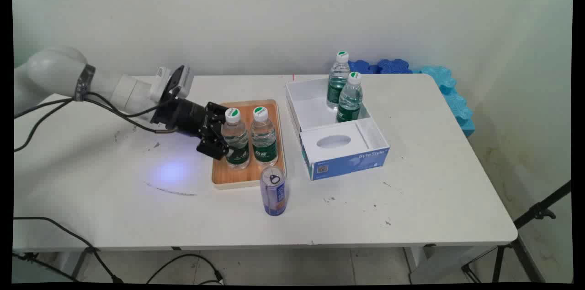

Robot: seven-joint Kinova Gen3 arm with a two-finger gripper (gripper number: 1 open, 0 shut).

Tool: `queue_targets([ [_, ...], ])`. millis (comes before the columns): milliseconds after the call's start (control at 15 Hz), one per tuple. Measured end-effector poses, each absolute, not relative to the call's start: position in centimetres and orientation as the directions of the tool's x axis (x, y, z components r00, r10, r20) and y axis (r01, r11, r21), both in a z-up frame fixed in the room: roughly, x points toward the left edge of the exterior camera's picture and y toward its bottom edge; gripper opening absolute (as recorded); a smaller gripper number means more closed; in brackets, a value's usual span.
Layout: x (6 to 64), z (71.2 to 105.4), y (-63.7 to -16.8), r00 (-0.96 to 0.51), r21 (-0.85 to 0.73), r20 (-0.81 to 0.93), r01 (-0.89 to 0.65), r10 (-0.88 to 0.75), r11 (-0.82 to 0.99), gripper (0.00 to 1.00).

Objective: Pick up the green bottle from the white box

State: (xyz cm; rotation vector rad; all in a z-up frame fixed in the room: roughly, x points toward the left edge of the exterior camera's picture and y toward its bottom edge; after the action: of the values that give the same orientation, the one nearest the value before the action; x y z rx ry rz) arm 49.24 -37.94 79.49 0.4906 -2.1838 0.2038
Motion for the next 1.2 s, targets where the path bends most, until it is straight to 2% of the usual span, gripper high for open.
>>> queue_targets([
  [333,49.5,82.9,-38.2,-0.528,0.048,0.796,-0.434,-0.297,0.9,1.0],
  [733,52.2,92.8,-37.9,-0.514,0.04,0.795,-0.484,-0.321,0.874,1.0],
  [1200,56.4,99.6,-37.9,-0.497,0.03,0.791,-0.551,-0.356,0.834,1.0],
])
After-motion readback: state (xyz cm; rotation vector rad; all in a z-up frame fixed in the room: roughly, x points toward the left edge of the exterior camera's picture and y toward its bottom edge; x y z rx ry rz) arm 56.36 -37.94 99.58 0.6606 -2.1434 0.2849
